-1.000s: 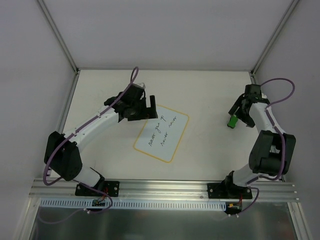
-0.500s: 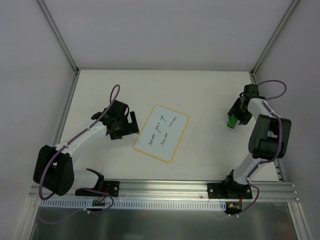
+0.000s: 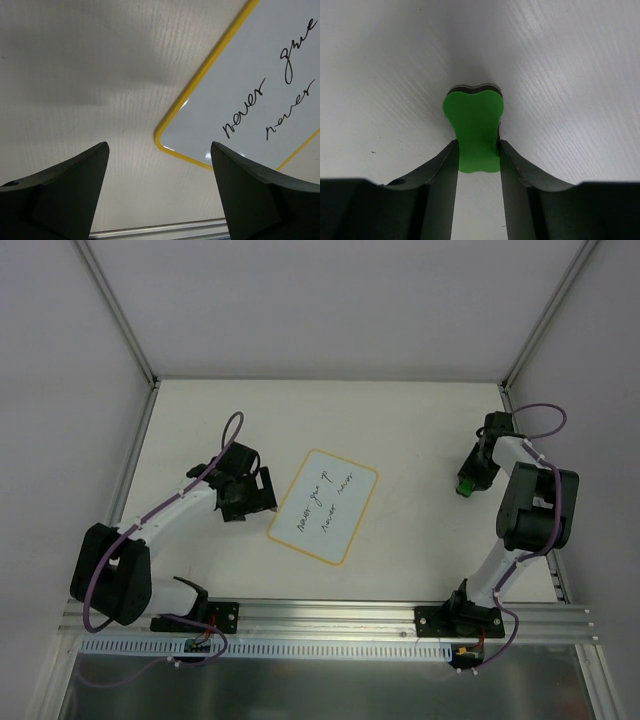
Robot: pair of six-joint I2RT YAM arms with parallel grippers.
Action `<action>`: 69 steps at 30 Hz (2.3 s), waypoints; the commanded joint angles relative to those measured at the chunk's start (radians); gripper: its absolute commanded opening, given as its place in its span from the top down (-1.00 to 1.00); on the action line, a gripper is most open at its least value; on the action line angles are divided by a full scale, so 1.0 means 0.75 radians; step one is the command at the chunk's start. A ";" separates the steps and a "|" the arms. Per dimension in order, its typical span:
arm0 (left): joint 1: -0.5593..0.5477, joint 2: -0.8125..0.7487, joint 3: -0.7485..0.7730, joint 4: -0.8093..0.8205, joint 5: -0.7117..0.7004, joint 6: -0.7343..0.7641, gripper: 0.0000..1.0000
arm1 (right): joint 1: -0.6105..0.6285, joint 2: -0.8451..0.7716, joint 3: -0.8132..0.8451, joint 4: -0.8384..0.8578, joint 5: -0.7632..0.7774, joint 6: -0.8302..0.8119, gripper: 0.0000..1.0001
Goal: Erase the whiteboard
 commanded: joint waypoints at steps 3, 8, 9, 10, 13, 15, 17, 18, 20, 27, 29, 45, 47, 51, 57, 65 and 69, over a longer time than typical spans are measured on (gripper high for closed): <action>0.015 0.063 -0.012 0.016 -0.019 -0.016 -0.58 | -0.006 0.006 0.026 0.028 0.019 -0.046 0.41; 0.017 0.126 0.003 0.057 -0.015 0.025 -0.37 | 0.033 -0.010 0.018 0.026 0.015 -0.068 0.70; 0.017 0.157 0.007 0.072 -0.011 0.041 -0.36 | 0.049 -0.036 0.016 0.026 0.015 -0.070 0.74; 0.017 0.171 0.011 0.078 -0.003 0.047 -0.32 | 0.066 -0.055 0.012 0.024 0.017 -0.074 0.76; 0.019 0.232 0.027 0.106 0.011 0.072 -0.18 | 0.164 -0.137 0.002 0.024 0.029 -0.091 0.78; 0.019 0.281 0.039 0.113 0.011 0.084 -0.10 | 0.240 -0.180 -0.009 0.024 0.037 -0.091 0.80; 0.021 0.306 0.046 0.123 0.011 0.094 -0.03 | 0.301 -0.233 -0.013 0.024 0.031 -0.085 0.80; 0.021 0.324 0.044 0.127 0.022 0.102 -0.01 | 0.366 -0.249 -0.017 0.024 0.033 -0.082 0.81; 0.021 0.341 0.040 0.133 0.054 0.111 0.08 | 0.436 -0.288 -0.017 0.022 0.045 -0.072 0.81; 0.019 0.294 -0.018 0.141 0.120 0.103 0.17 | 0.746 -0.298 0.012 0.020 0.056 0.005 0.81; 0.019 0.272 -0.042 0.143 0.142 0.096 0.16 | 0.818 -0.284 0.038 0.020 0.068 0.030 0.81; -0.032 0.265 -0.104 0.143 0.126 0.082 0.47 | 1.064 0.084 0.292 0.020 0.111 0.030 0.83; -0.034 0.269 -0.108 0.141 0.124 0.084 0.49 | 1.068 0.113 0.310 0.022 0.121 0.026 0.84; -0.036 0.278 -0.118 0.143 0.122 0.088 0.68 | 1.070 0.182 0.331 0.020 0.158 0.022 0.88; -0.047 0.290 -0.120 0.143 0.122 0.090 1.00 | 1.070 0.268 0.392 0.016 0.154 0.006 0.90; -0.067 0.335 -0.083 0.141 0.126 0.074 1.00 | 1.123 0.413 0.486 -0.154 0.119 -0.048 0.99; -0.067 0.357 -0.061 0.143 0.134 0.051 1.00 | 1.209 0.356 0.386 -0.179 0.050 -0.040 0.99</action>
